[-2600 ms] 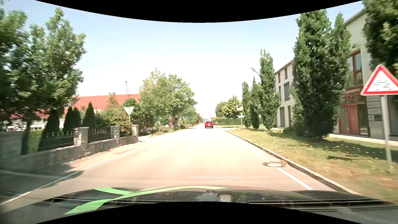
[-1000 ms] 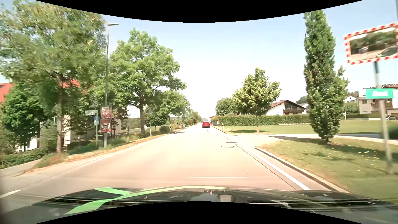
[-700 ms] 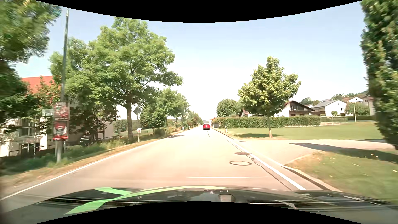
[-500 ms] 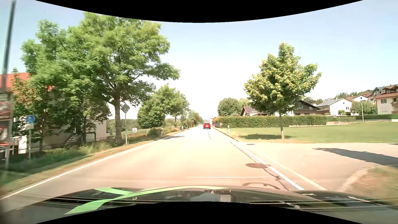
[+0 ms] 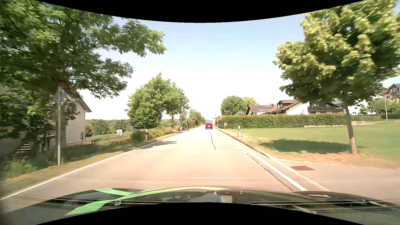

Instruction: Follow the waypoints while adhering to traffic rules and regulations

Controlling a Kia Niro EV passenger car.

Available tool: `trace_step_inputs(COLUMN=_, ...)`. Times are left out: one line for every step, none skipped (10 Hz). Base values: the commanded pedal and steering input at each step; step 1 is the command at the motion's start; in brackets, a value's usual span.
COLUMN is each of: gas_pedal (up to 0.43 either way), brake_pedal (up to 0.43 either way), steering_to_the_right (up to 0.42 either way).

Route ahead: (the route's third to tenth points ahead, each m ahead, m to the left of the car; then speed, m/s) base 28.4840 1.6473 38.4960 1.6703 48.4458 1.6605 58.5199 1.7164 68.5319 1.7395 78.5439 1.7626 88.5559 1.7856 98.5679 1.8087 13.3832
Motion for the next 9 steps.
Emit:
trace_step_inputs(gas_pedal=0.220, brake_pedal=0.000, steering_to_the_right=-0.011)
trace_step_inputs(gas_pedal=0.220, brake_pedal=0.000, steering_to_the_right=-0.010)
trace_step_inputs(gas_pedal=0.138, brake_pedal=0.000, steering_to_the_right=-0.009)
trace_step_inputs(gas_pedal=0.087, brake_pedal=0.000, steering_to_the_right=-0.009)
trace_step_inputs(gas_pedal=0.087, brake_pedal=0.000, steering_to_the_right=-0.008)
trace_step_inputs(gas_pedal=0.087, brake_pedal=0.000, steering_to_the_right=-0.008)
trace_step_inputs(gas_pedal=0.098, brake_pedal=0.000, steering_to_the_right=-0.009)
trace_step_inputs(gas_pedal=0.110, brake_pedal=0.000, steering_to_the_right=-0.009)
trace_step_inputs(gas_pedal=0.118, brake_pedal=0.000, steering_to_the_right=-0.009)
